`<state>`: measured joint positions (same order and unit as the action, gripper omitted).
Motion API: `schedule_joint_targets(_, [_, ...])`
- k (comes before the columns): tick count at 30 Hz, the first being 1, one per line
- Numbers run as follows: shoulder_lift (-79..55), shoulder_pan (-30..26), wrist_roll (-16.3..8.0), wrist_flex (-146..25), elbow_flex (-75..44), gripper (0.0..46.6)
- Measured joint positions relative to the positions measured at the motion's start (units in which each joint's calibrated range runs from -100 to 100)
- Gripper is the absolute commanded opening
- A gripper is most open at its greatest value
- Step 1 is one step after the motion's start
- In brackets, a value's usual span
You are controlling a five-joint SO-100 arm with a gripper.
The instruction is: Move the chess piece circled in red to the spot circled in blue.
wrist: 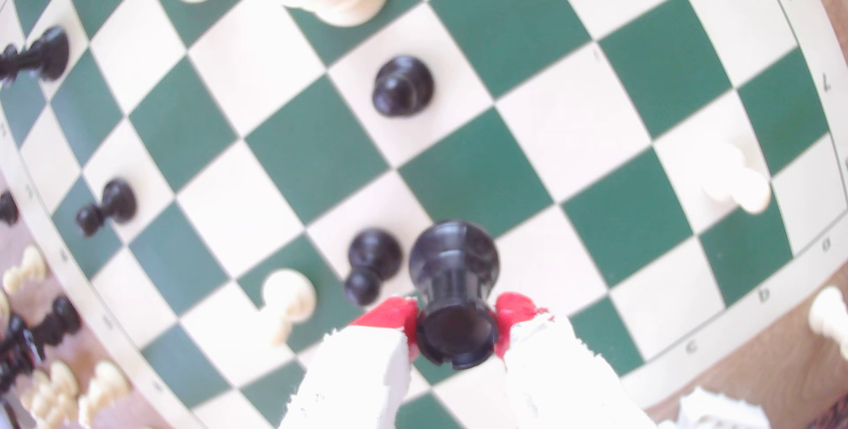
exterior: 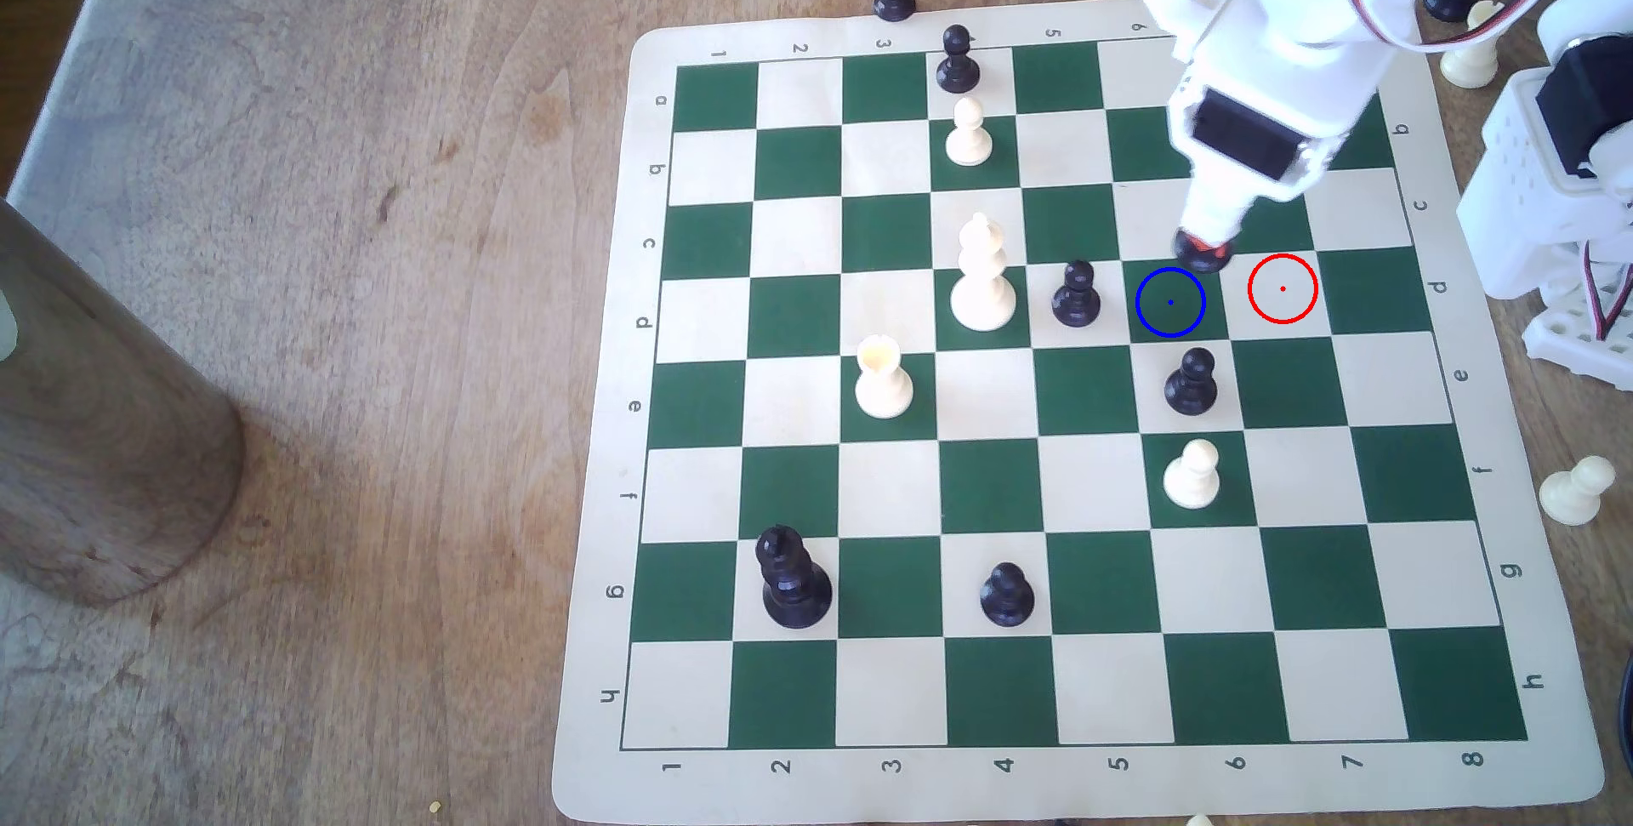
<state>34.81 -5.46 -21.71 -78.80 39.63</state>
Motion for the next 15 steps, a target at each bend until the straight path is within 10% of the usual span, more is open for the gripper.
schedule_joint_targets(15, [-5.19,1.33,0.00,11.87,9.22,2.3])
